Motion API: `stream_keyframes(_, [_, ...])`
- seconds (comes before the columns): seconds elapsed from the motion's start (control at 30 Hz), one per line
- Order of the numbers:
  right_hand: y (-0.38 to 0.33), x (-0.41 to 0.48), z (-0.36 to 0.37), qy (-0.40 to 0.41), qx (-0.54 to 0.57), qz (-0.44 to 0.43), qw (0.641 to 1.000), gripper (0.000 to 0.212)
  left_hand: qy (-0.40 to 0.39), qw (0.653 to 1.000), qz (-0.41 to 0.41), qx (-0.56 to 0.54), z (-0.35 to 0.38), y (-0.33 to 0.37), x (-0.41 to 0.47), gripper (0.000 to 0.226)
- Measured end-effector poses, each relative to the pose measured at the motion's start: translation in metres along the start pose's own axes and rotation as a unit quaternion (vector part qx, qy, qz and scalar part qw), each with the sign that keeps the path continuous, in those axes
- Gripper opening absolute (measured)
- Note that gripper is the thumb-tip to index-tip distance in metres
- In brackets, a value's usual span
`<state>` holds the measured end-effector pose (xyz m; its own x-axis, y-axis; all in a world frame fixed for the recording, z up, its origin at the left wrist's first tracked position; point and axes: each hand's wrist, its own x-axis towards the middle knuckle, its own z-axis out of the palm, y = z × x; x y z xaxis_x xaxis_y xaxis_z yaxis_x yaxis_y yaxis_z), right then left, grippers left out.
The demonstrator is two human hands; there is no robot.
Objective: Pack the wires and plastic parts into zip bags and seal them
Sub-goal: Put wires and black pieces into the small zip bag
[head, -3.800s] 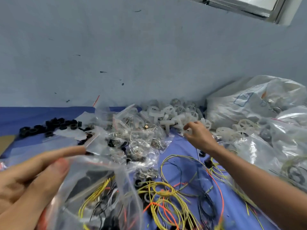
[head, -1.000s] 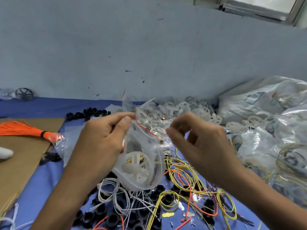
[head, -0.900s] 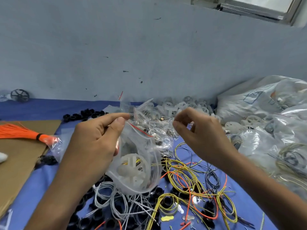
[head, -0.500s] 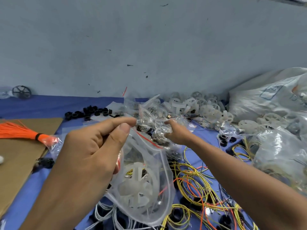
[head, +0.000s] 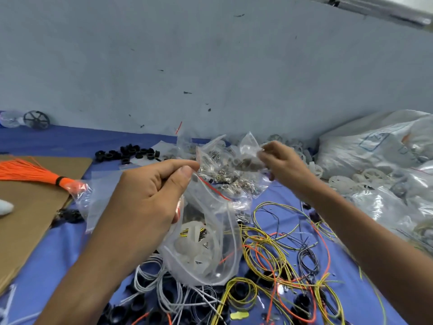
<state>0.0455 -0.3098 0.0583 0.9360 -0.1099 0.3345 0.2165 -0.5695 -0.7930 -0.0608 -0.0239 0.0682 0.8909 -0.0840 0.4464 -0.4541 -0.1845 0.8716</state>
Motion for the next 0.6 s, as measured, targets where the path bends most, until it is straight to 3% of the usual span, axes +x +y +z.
stream_keyframes(0.13, [-0.063,-0.052,-0.028,-0.085,0.251,-0.026,0.964,0.009,-0.011,1.000,-0.014,-0.009,0.006,-0.003,0.001,0.019])
stream_keyframes(0.23, [-0.097,-0.089,-0.028,-0.200,0.325,-0.031,0.924,0.009,-0.030,0.999,-0.017,0.002,0.009,-0.005,0.000,0.019])
stream_keyframes(0.33, [-0.116,-0.116,-0.014,-0.255,0.189,-0.060,0.947,0.007,-0.037,0.999,-0.016,-0.005,0.010,-0.004,-0.001,0.021])
stream_keyframes(0.4, [-0.121,-0.124,-0.005,-0.216,-0.034,-0.118,0.969,0.007,-0.036,0.999,-0.007,0.002,0.008,-0.003,-0.001,0.019])
stream_keyframes(0.47, [-0.123,-0.127,0.001,-0.129,-0.289,-0.175,0.932,0.009,-0.037,0.999,0.006,0.020,0.008,-0.001,-0.002,0.018])
stream_keyframes(0.5, [-0.124,-0.130,0.005,-0.083,-0.360,-0.192,0.909,0.012,-0.039,0.999,0.013,0.031,0.007,-0.001,-0.002,0.018])
stream_keyframes(0.53, [-0.124,-0.134,0.010,-0.054,-0.377,-0.204,0.902,0.014,-0.041,0.998,0.019,0.044,0.008,-0.002,-0.003,0.019])
stream_keyframes(0.6, [-0.127,-0.147,0.025,-0.091,-0.328,-0.232,0.911,0.014,-0.046,0.996,0.031,0.071,0.009,-0.002,-0.005,0.023])
